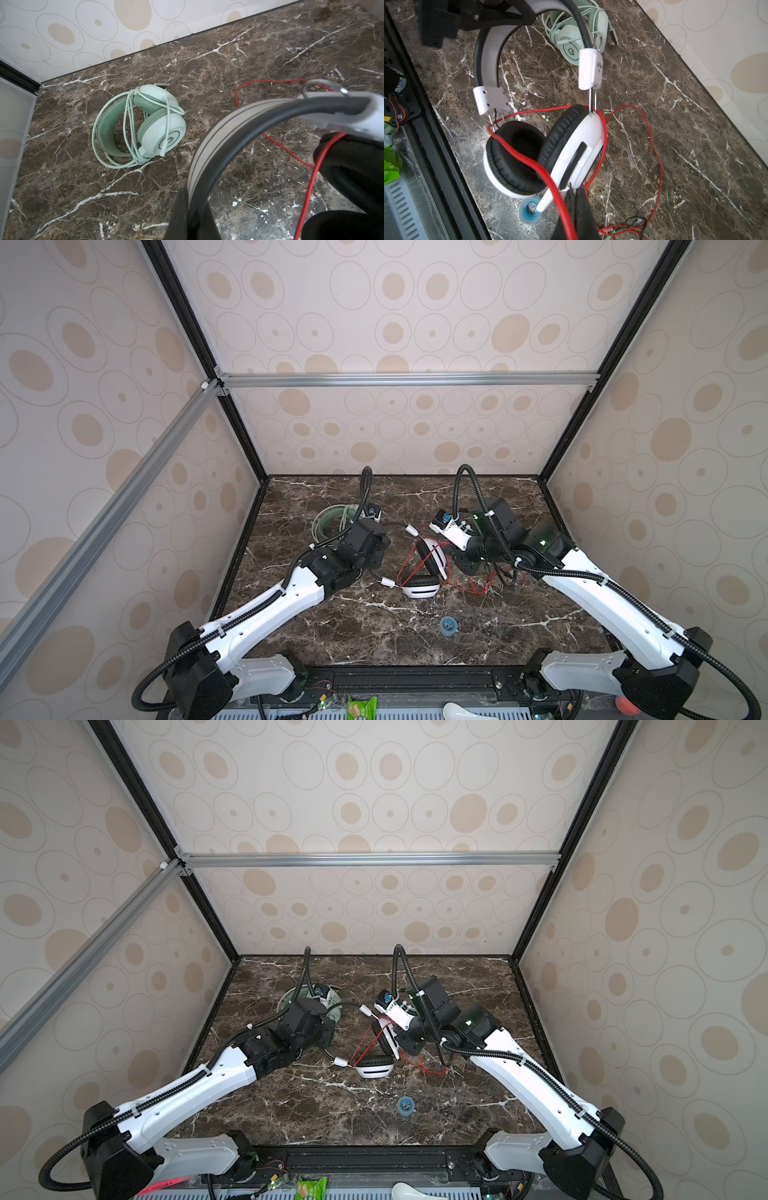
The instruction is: Wrap the headphones
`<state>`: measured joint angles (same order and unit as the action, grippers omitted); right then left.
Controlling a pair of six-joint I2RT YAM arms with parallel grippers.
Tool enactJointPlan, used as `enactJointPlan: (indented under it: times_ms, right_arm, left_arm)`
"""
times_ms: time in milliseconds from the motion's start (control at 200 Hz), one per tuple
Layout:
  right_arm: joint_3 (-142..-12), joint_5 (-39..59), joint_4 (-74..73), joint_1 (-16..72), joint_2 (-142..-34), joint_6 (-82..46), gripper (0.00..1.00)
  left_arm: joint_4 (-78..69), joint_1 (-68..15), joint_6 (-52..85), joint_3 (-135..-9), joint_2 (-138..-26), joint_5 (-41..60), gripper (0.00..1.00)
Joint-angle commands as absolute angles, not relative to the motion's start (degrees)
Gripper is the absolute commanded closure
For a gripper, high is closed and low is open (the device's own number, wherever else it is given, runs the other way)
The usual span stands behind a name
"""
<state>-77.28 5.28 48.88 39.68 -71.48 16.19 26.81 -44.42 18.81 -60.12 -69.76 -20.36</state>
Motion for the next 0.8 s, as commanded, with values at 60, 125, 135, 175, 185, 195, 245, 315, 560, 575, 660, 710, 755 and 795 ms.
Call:
enactJointPlan:
  times_ms: [60,125,135,175,185,195,245,315,560,575,660,710,755,795]
  right_arm:
    - [-79.86,7.59,49.44,37.99,-72.68,14.43,0.97]
    - [-79.57,8.68,48.9,36.67,-72.44,13.92,0.95]
    - [-79.48,8.96,48.76,36.48,-72.43,13.83,0.95]
    - [-79.35,9.75,48.37,35.53,-72.4,13.68,0.94]
    - [-79.23,9.93,48.28,35.36,-72.42,13.62,0.94]
    - [-79.13,10.11,48.22,35.25,-72.35,13.56,0.93]
    - [-78.79,10.84,47.86,34.49,-72.31,13.49,0.92]
    - [-78.44,11.38,47.37,33.72,-72.4,13.22,0.91]
    - [-77.94,15.07,44.55,31.25,-72.93,11.45,0.9]
    - [-77.87,15.28,44.44,31.2,-73.01,11.34,0.9]
    - [-77.68,15.9,43.62,30.74,-73.27,10.81,0.9]
    - [-77.56,16.1,43.34,30.47,-73.51,10.5,0.89]
    - [-77.35,16.48,43.18,30.11,-73.73,10.37,0.89]
    - [-76.89,16.75,42.79,29.61,-73.83,9.91,0.89]
  left_arm:
    - [25.31,-44.79,16.93,-61.0,-66.49,-15.99,1.0]
    - [25.48,-44.79,16.7,-60.91,-65.89,-15.22,1.0]
    - [25.51,-44.79,16.63,-60.91,-65.8,-14.97,1.0]
    - [25.58,-44.79,16.4,-60.83,-65.51,-14.33,1.0]
    - [25.64,-44.81,16.4,-60.82,-65.44,-14.17,1.0]
    - [25.66,-44.78,16.34,-60.82,-65.4,-13.98,1.0]
    - [25.66,-44.77,16.0,-60.95,-65.09,-13.01,1.0]
    - [25.91,-44.9,15.35,-61.32,-64.74,-11.41,1.0]
    - [26.63,-44.97,13.96,-62.96,-64.47,-6.52,1.0]
    - [26.81,-45.0,14.01,-63.12,-64.49,-6.41,1.0]
    - [26.6,-45.11,13.97,-63.53,-64.26,-5.85,1.0]
    - [26.16,-45.15,14.07,-63.62,-64.08,-5.4,1.0]
    - [25.79,-45.11,14.19,-63.63,-63.99,-4.98,1.0]
    - [25.61,-45.17,14.24,-63.7,-63.98,-4.68,1.0]
